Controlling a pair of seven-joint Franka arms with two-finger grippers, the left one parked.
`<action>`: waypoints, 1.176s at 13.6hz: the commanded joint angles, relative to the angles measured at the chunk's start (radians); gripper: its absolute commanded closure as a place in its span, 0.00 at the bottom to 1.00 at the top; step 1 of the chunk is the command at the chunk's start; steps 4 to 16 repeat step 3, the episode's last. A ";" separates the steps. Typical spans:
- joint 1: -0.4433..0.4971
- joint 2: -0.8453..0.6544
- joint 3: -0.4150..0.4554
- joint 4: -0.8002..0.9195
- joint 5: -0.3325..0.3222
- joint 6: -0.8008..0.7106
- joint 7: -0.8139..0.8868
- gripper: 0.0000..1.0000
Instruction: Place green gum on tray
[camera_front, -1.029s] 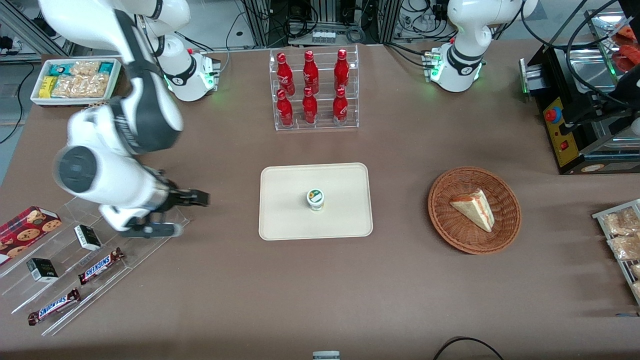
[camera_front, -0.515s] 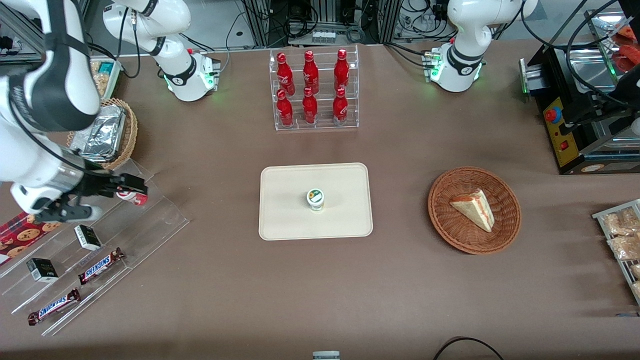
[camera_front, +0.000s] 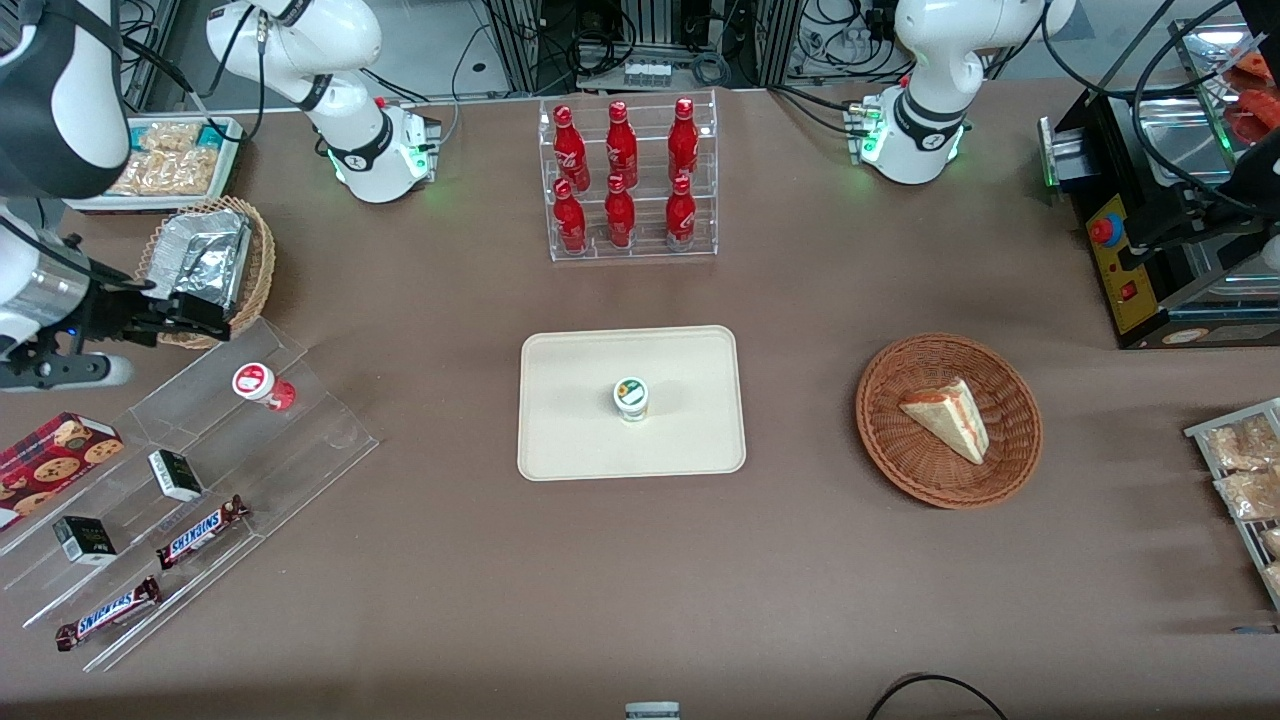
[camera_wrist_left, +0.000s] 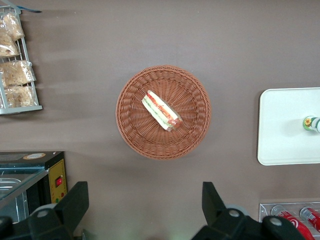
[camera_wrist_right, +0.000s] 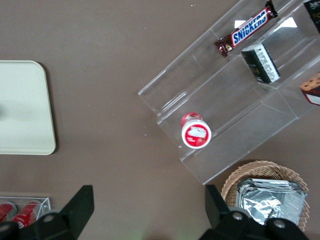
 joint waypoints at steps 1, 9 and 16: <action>-0.029 -0.038 0.013 -0.009 -0.018 -0.046 -0.010 0.01; -0.032 -0.036 0.013 0.023 -0.020 -0.108 -0.005 0.01; -0.032 -0.036 0.013 0.023 -0.020 -0.108 -0.005 0.01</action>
